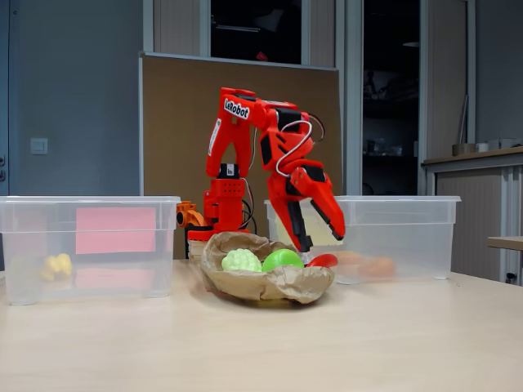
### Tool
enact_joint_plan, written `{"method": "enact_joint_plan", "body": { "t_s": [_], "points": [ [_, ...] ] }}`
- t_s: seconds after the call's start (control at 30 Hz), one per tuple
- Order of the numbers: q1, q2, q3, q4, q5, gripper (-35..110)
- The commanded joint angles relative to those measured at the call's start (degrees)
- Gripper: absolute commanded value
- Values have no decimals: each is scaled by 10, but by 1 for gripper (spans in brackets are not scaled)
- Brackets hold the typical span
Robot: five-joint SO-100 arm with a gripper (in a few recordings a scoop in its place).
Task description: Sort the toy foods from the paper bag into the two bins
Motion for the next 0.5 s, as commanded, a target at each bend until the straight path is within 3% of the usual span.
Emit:
{"method": "enact_joint_plan", "body": {
  "t_s": [0.0,0.47],
  "points": [
    [-14,-15,-37,-1,-11,30],
    [-2,-63,-74,11,-6,17]
  ]
}}
